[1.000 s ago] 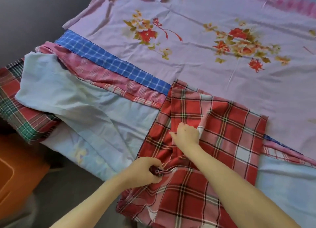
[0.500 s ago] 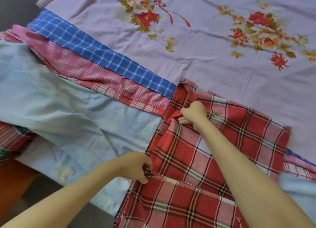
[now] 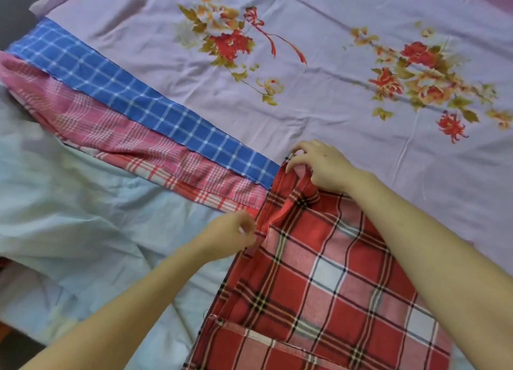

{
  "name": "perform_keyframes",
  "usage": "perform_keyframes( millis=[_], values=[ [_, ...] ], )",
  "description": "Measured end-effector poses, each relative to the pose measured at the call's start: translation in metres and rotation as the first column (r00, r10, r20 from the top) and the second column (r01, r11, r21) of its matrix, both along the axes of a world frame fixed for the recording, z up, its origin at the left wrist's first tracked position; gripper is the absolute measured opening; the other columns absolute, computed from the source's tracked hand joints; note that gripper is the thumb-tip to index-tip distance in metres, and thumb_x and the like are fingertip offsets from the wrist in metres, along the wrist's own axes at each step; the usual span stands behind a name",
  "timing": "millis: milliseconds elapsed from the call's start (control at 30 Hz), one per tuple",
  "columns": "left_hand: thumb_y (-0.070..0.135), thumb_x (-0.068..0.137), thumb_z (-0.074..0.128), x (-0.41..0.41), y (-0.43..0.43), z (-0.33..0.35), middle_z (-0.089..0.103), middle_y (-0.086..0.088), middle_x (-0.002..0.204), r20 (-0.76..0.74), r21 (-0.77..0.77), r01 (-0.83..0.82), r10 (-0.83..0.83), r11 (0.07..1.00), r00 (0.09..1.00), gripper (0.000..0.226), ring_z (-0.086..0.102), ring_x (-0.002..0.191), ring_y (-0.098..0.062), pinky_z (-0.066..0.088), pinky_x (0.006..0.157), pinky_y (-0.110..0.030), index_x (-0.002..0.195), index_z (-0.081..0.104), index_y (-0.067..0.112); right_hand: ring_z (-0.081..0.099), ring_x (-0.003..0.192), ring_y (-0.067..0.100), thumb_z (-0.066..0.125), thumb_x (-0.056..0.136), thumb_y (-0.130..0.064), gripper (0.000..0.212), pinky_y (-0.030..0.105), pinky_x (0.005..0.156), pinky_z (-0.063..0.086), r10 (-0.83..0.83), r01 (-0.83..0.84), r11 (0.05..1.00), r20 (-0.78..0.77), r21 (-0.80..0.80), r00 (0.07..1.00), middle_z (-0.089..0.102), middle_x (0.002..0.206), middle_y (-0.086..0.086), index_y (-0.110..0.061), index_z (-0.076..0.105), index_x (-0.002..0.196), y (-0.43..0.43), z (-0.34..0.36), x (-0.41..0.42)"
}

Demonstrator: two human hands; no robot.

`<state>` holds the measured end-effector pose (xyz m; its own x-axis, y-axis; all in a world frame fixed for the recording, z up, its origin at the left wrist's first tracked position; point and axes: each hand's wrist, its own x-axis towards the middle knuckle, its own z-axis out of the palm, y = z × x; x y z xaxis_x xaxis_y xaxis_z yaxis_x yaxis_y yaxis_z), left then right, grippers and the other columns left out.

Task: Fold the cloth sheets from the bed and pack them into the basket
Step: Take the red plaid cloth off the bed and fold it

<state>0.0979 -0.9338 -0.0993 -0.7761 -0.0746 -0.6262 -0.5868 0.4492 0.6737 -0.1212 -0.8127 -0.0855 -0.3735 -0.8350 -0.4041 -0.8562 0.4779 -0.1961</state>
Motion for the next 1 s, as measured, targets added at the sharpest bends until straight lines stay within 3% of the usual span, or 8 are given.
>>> perform_keyframes(
  millis=[133, 300, 433, 533, 600, 800, 900, 1000],
  values=[
    [0.023, 0.089, 0.062, -0.051, 0.014, 0.001, 0.055, 0.002, 0.111, 0.073, 0.197, -0.201, 0.19, 0.96, 0.979, 0.038, 0.057, 0.103, -0.017, 0.047, 0.094, -0.033, 0.124, 0.051, 0.015, 0.043, 0.116, 0.024, 0.055, 0.084, -0.023, 0.028, 0.035, 0.088, 0.032, 0.258, -0.183, 0.945, -0.275, 0.27, 0.926, 0.051, 0.13, -0.003, -0.034, 0.067, 0.107, -0.01, 0.01, -0.015],
    [0.021, 0.085, 0.067, -0.058, 0.029, -0.002, 0.057, -0.004, 0.124, 0.183, 0.234, -0.133, 0.091, 0.963, 0.979, 0.051, 0.056, 0.11, -0.018, 0.044, 0.091, -0.027, 0.13, 0.049, 0.005, 0.048, 0.109, 0.024, 0.061, 0.083, -0.039, 0.02, 0.035, 0.085, 0.033, 0.188, -0.11, 0.958, -0.29, 0.265, 0.938, 0.063, 0.109, -0.004, -0.03, 0.066, 0.1, -0.015, 0.03, -0.04],
    [0.021, 0.09, 0.061, -0.034, 0.031, -0.017, 0.061, 0.004, 0.08, 0.165, 0.137, -0.181, 0.157, 0.974, 0.974, 0.009, 0.055, 0.067, -0.005, 0.041, 0.053, -0.012, 0.084, 0.059, 0.014, 0.054, 0.102, 0.025, 0.067, 0.078, -0.039, 0.013, 0.034, 0.082, 0.038, 0.101, -0.043, 0.96, -0.203, 0.276, 0.974, 0.066, 0.1, -0.001, -0.029, 0.064, 0.086, -0.022, 0.035, -0.042],
    [0.018, 0.091, 0.057, -0.022, 0.03, -0.033, 0.049, 0.003, 0.064, 0.04, -0.118, -0.272, 0.278, 0.955, 0.96, 0.027, 0.044, 0.058, -0.011, 0.029, 0.048, -0.021, 0.066, 0.049, 0.014, 0.059, 0.098, 0.029, 0.063, 0.08, -0.026, 0.006, 0.031, 0.073, 0.035, 0.071, -0.01, 0.977, -0.285, 0.213, 0.956, 0.067, 0.099, 0.005, -0.025, 0.066, 0.086, -0.037, 0.018, -0.033],
    [0.015, 0.089, 0.057, -0.024, 0.035, -0.04, 0.044, 0.004, 0.059, 0.025, -0.213, -0.277, 0.288, 0.937, 0.957, 0.035, 0.046, 0.062, -0.018, 0.028, 0.05, -0.027, 0.06, 0.039, 0.016, 0.06, 0.102, 0.03, 0.055, 0.082, -0.012, 0.021, 0.032, 0.078, 0.038, 0.061, 0.007, 0.979, -0.329, 0.202, 0.942, 0.066, 0.106, 0.009, -0.016, 0.067, 0.099, -0.046, -0.002, -0.021],
    [0.03, 0.086, 0.061, -0.052, 0.036, -0.035, 0.048, 0.0, 0.058, -0.017, -0.212, -0.316, 0.32, 0.925, 0.947, 0.034, 0.046, 0.056, -0.015, 0.033, 0.05, -0.027, 0.063, 0.045, 0.012, 0.056, 0.105, 0.024, 0.05, 0.083, -0.005, 0.042, 0.029, 0.077, 0.04, -0.295, 0.302, 0.952, 0.128, -0.04, 0.947, 0.064, 0.109, 0.0, -0.023, 0.055, 0.121, -0.047, -0.022, -0.022],
    [0.035, 0.092, 0.056, -0.08, 0.03, -0.032, 0.058, -0.003, 0.085, -0.128, -0.189, -0.387, 0.368, 0.902, 0.921, 0.025, 0.054, 0.078, -0.02, 0.041, 0.066, -0.031, 0.095, 0.055, 0.01, 0.056, 0.11, 0.027, 0.049, 0.092, -0.014, 0.036, 0.033, 0.086, 0.042, -0.514, 0.523, 0.832, 0.096, -0.186, 0.852, 0.063, 0.119, 0.005, -0.019, 0.056, 0.126, -0.007, -0.015, -0.037],
    [0.038, 0.094, 0.052, -0.115, 0.023, -0.041, 0.06, -0.009, 0.1, -0.16, -0.238, -0.381, 0.351, 0.894, 0.923, 0.034, 0.057, 0.086, -0.026, 0.037, 0.066, -0.033, 0.109, 0.05, 0.007, 0.056, 0.111, 0.027, 0.05, 0.095, -0.03, 0.031, 0.033, 0.088, 0.042, -0.599, 0.596, 0.798, -0.011, -0.087, 0.801, 0.064, 0.119, 0.005, -0.017, 0.061, 0.121, 0.061, -0.018, -0.041]
  ],
)
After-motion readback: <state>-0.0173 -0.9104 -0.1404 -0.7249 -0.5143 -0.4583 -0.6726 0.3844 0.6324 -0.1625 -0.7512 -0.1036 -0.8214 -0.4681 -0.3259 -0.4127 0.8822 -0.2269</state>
